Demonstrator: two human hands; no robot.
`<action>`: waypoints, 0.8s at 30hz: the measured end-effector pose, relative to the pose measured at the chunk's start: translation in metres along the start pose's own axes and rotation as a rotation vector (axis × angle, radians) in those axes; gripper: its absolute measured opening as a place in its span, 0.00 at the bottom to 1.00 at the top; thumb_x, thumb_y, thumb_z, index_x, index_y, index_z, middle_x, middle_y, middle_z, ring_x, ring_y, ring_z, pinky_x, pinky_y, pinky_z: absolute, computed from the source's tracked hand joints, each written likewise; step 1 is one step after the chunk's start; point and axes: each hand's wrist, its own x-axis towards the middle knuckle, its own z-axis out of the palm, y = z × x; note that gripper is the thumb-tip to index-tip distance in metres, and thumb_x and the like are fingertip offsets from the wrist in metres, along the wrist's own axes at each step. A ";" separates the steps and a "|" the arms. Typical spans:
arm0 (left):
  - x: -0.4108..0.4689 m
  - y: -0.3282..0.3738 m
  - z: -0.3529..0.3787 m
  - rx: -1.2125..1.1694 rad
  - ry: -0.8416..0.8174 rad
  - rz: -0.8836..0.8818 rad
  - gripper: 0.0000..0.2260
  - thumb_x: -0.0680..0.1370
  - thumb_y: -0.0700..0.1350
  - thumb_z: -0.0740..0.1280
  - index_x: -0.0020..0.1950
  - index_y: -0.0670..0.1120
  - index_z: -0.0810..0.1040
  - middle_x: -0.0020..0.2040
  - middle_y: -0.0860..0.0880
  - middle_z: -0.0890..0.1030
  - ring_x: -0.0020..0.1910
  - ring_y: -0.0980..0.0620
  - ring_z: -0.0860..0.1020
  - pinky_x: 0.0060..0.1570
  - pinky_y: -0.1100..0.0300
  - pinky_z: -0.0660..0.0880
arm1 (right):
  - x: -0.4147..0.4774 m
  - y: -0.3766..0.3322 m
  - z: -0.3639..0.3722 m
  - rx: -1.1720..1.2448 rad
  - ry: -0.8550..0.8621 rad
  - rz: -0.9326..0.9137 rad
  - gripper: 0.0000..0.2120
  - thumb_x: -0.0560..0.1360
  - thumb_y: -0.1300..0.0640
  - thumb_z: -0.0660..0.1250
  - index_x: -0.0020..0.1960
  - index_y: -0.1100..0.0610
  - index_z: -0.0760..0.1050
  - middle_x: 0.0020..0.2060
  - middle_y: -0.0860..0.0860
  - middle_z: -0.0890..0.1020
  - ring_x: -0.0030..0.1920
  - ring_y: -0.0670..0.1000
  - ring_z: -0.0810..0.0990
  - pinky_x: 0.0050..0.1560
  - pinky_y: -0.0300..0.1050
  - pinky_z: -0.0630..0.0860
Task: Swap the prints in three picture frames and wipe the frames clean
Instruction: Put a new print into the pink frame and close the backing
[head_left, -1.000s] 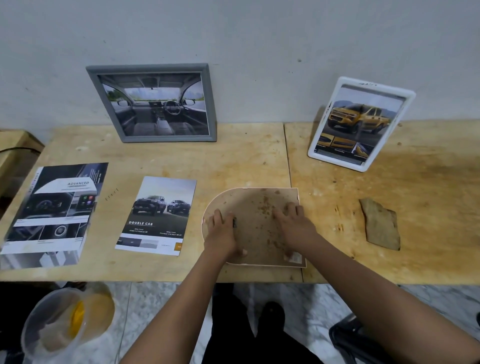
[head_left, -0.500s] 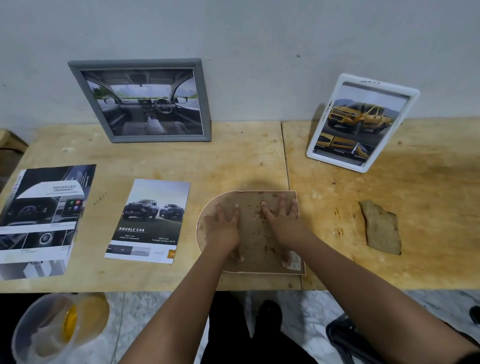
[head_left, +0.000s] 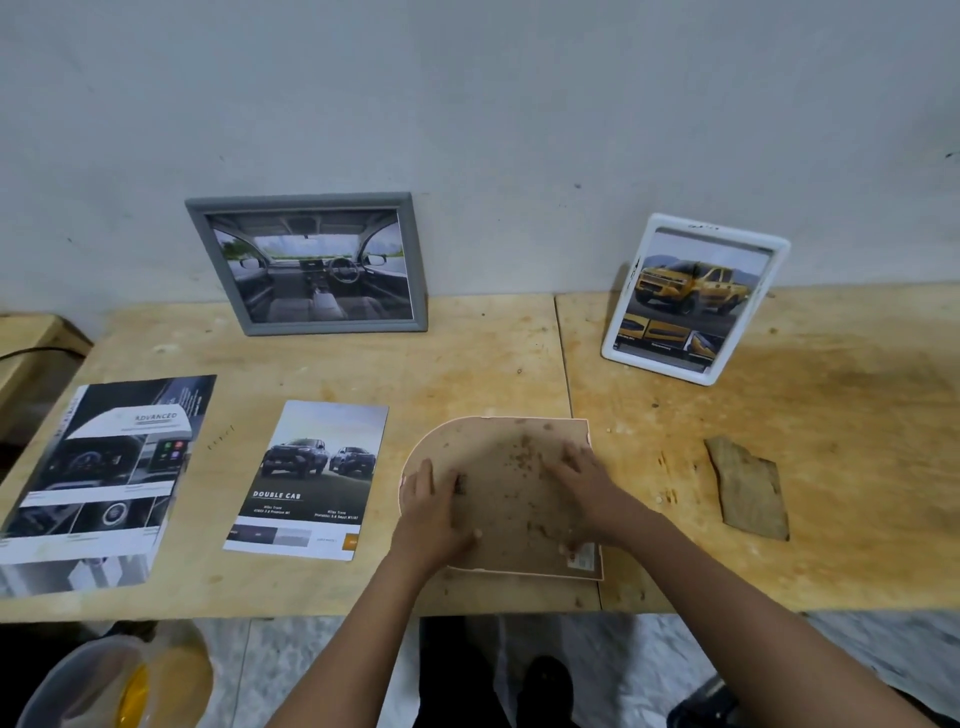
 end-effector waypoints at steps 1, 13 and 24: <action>-0.005 -0.005 0.002 -0.058 0.090 -0.017 0.26 0.75 0.46 0.67 0.70 0.45 0.62 0.76 0.41 0.52 0.74 0.40 0.52 0.69 0.51 0.60 | -0.002 0.006 0.000 0.073 0.077 0.006 0.46 0.66 0.56 0.76 0.75 0.55 0.53 0.75 0.54 0.51 0.75 0.58 0.50 0.72 0.51 0.58; 0.000 -0.018 -0.008 -0.348 0.238 -0.361 0.09 0.73 0.36 0.62 0.51 0.33 0.75 0.54 0.37 0.72 0.45 0.40 0.74 0.45 0.55 0.71 | -0.008 0.003 0.017 0.481 0.298 0.358 0.17 0.70 0.57 0.68 0.56 0.60 0.68 0.54 0.56 0.72 0.45 0.52 0.74 0.38 0.42 0.73; -0.004 -0.002 -0.007 -0.569 0.593 -0.229 0.03 0.72 0.36 0.62 0.39 0.38 0.72 0.41 0.34 0.73 0.28 0.50 0.65 0.26 0.59 0.59 | -0.017 -0.008 0.012 0.704 0.630 0.301 0.15 0.71 0.66 0.68 0.53 0.60 0.67 0.51 0.55 0.66 0.41 0.49 0.69 0.31 0.33 0.63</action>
